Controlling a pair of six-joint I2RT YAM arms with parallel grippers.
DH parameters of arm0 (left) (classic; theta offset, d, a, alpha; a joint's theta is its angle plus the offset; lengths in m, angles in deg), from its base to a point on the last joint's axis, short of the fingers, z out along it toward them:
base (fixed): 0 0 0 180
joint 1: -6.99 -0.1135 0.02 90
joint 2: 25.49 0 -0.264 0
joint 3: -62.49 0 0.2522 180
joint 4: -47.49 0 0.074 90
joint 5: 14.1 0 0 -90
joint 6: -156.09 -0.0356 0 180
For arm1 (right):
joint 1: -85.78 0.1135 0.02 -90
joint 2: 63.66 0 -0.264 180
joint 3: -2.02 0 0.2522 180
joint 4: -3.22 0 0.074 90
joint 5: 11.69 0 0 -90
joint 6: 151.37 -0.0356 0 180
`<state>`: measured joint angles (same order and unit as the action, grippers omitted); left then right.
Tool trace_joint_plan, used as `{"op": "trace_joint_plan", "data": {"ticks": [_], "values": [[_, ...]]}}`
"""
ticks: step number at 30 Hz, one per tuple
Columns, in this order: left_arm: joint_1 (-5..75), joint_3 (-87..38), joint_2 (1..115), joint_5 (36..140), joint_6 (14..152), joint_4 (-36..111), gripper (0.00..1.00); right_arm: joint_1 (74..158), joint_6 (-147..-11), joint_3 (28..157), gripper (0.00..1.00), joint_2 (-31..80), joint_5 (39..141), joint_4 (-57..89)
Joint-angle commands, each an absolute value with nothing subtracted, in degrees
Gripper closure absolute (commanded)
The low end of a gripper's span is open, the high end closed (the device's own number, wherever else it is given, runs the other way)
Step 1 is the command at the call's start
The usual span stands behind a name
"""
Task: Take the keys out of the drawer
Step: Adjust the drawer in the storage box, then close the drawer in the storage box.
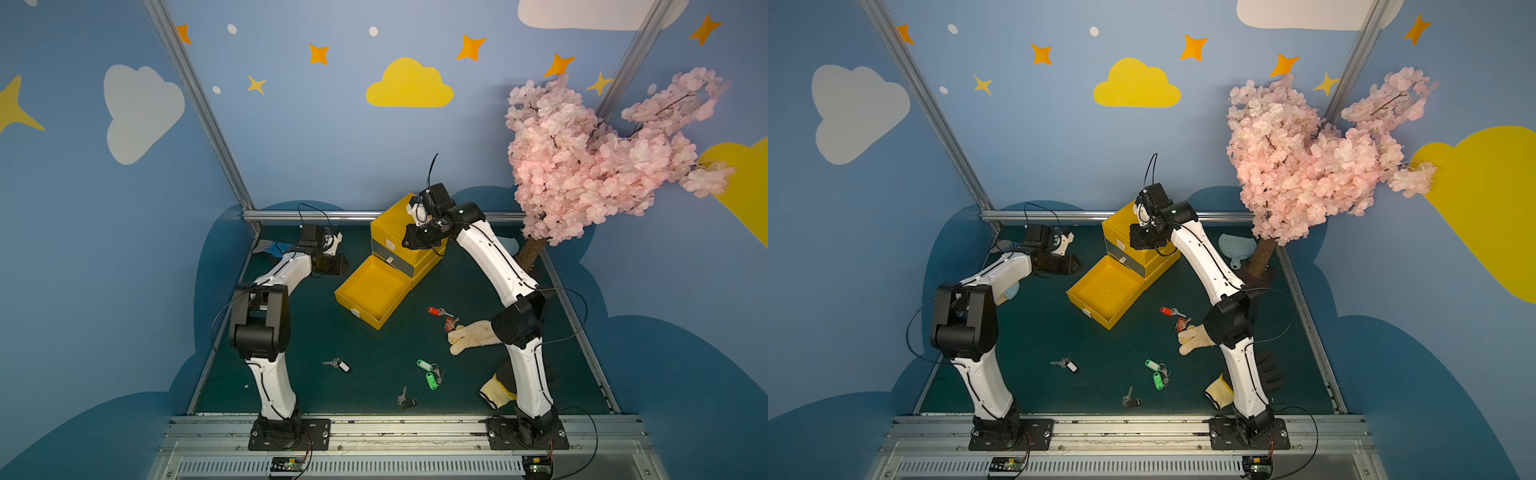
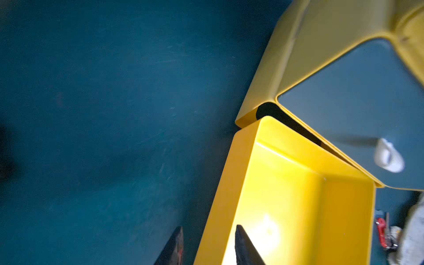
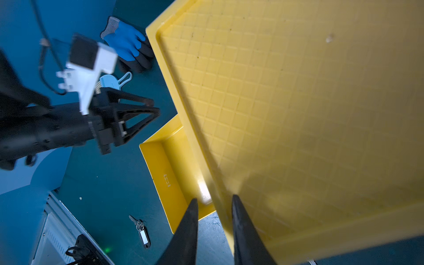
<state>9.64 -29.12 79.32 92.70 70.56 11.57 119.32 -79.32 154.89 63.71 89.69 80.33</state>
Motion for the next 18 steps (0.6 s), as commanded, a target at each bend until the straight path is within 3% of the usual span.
{"op": "trace_joint_plan", "data": {"ticks": [1,9,18], "values": [[9.54,-23.17,69.22,91.86,80.31,6.30,0.64,119.36,-80.05,149.99,0.72,72.03,88.22,97.64],[11.83,-3.43,58.31,96.47,91.09,6.33,0.89,119.37,-79.02,151.42,0.72,72.10,89.03,97.82],[13.28,-1.10,65.39,102.25,96.87,18.30,0.87,119.75,-78.86,149.84,0.73,71.54,90.42,97.43]]}}
